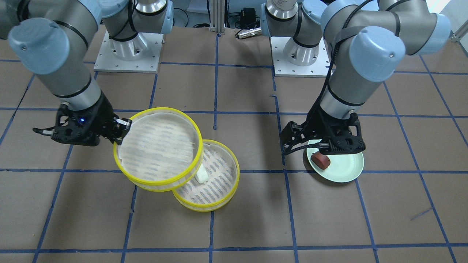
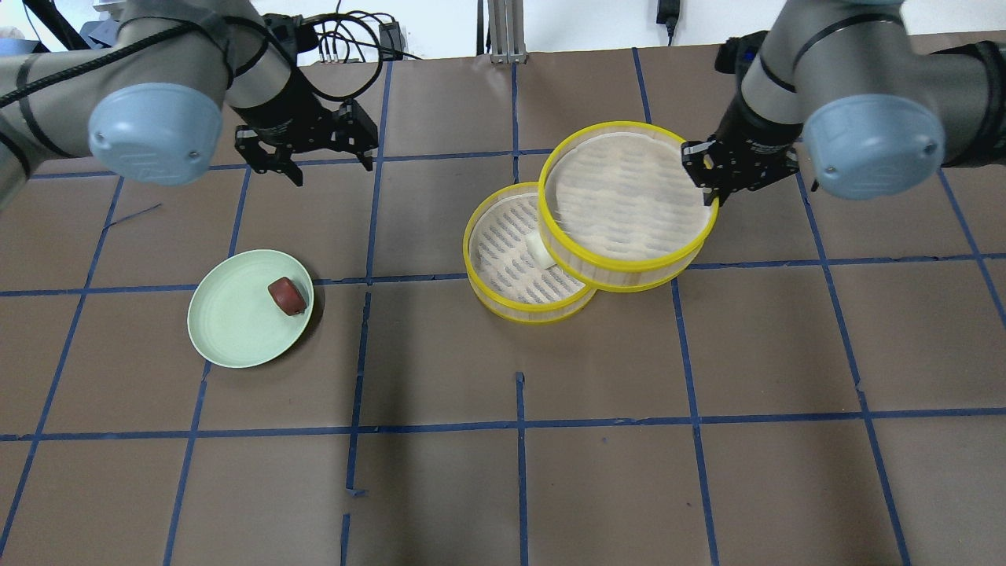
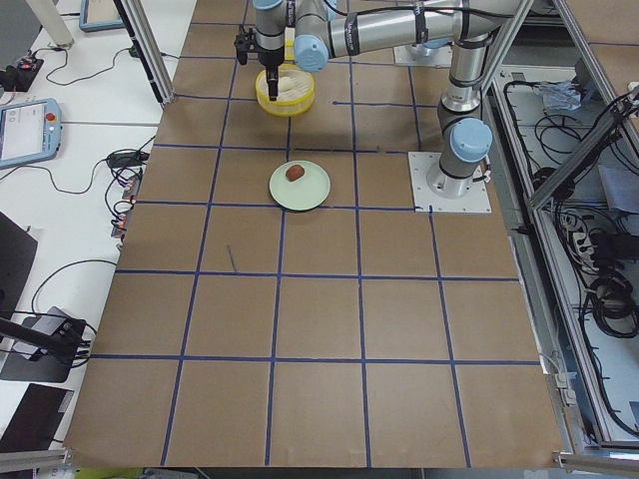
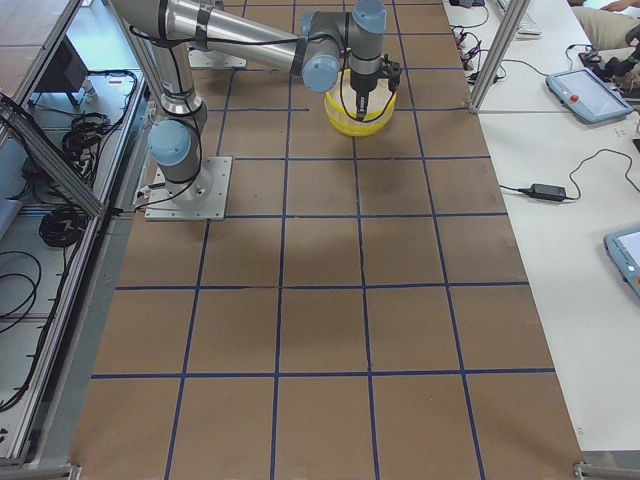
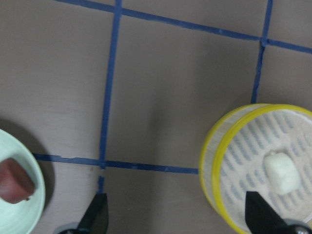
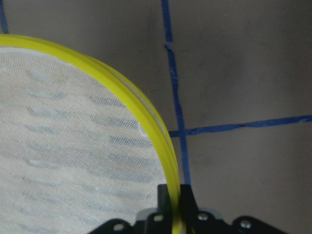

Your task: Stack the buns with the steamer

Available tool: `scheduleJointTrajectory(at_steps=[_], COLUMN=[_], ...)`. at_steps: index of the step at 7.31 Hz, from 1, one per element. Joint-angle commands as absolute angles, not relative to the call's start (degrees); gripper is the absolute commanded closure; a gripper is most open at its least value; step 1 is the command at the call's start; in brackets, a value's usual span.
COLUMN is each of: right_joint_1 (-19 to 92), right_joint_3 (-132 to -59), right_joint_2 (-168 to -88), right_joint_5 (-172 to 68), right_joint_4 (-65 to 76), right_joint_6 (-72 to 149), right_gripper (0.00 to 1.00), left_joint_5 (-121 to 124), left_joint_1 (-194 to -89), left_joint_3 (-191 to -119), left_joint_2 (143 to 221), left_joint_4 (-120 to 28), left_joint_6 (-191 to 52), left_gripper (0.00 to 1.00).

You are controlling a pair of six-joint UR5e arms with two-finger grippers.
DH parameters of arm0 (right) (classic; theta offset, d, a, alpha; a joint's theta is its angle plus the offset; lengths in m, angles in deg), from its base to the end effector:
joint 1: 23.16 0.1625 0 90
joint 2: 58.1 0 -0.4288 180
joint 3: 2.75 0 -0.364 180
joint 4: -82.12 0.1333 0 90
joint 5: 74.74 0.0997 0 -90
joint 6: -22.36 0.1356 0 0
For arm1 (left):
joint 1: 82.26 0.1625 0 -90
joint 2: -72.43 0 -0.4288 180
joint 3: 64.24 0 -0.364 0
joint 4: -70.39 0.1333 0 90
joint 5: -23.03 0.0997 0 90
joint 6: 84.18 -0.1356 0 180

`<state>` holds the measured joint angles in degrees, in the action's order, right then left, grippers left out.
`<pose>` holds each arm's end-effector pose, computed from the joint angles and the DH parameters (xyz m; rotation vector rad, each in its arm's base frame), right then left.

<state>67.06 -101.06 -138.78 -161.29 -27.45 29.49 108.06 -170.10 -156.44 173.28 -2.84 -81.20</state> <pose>0.1435 -0.5200 0.3435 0.1840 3.0735 -0.0461 -0.1245 -0.5487 0.3731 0.1326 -3.0500 0.0982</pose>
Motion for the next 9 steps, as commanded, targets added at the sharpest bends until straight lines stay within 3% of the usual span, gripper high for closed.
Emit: scheduleJointTrajectory(at_steps=[1, 9], right_joint_1=[73.0, 77.3], right_joint_3=[-99.9, -100.1], right_joint_2=[-133.4, -130.3], right_joint_5=[-160.9, -164.9], right_joint_4=[-31.5, -35.4], right_joint_6=[37.9, 43.5], right_gripper=[0.92, 0.92], left_joint_5=[109.1, 109.4], left_joint_1=[-167.8, -166.5], left_joint_3=[-158.3, -161.4], left_joint_2=[172.6, 173.1], left_joint_4=[-3.0, -1.9], left_joint_6=[-84.4, -85.0], left_gripper=[0.02, 0.02])
